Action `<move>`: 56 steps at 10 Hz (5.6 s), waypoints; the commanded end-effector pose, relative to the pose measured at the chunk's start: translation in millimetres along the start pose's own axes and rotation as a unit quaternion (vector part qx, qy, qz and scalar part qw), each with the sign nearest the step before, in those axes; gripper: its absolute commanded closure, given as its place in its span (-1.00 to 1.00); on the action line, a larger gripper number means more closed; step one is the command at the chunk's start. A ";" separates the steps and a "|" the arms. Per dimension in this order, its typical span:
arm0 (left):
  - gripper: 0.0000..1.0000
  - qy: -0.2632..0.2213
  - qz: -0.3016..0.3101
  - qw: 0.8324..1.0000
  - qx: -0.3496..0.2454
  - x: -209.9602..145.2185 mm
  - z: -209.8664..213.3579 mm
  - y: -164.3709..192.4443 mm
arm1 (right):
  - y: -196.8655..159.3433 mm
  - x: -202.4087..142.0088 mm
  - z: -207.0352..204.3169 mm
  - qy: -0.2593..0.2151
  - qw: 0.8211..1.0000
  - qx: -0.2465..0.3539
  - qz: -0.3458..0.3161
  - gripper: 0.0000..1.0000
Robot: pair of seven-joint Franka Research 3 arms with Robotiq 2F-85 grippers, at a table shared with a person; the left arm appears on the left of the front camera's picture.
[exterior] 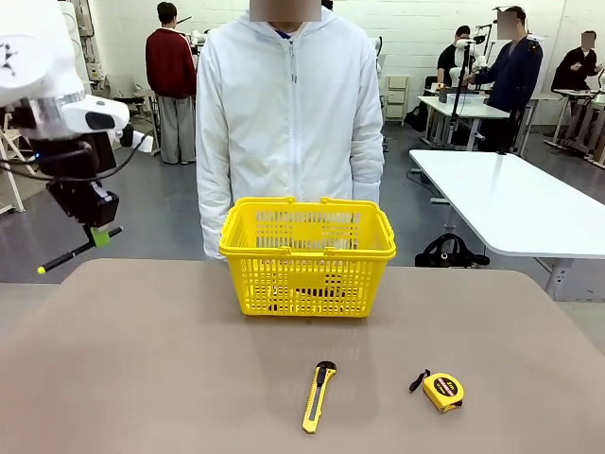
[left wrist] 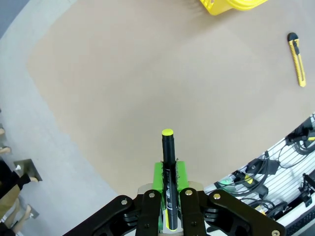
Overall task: Place the items the person wants into the basket.
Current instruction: Pick up the item the person points to and place it in the Market Basket.
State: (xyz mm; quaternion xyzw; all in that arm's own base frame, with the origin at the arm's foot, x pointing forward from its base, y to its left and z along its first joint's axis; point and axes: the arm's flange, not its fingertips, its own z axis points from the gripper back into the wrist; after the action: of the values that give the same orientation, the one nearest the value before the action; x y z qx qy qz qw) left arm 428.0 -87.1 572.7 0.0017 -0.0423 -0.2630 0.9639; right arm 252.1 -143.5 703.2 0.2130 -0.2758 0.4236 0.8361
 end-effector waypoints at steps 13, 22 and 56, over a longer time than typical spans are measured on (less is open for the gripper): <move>0.78 -0.043 -0.295 0.955 0.004 217.2 10.2 -73.5 | -0.5 2.7 0.7 -0.014 1.000 0.013 0.006 -1.00; 0.78 -0.032 -0.468 0.883 -0.028 291.8 -113.6 -149.0 | -0.5 2.7 0.7 -0.014 1.000 0.013 0.006 -1.00; -1.00 -0.135 -0.325 0.936 -0.021 -56.7 16.0 -82.0 | -0.5 2.7 0.7 -0.014 1.000 0.013 0.006 -1.00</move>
State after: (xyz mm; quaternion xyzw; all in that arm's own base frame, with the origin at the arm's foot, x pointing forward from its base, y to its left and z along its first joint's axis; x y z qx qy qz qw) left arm 338.2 -129.8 580.1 -0.0402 -0.1625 -0.5624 0.8097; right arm 252.2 -143.3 703.2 0.2127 -0.2748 0.4233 0.8367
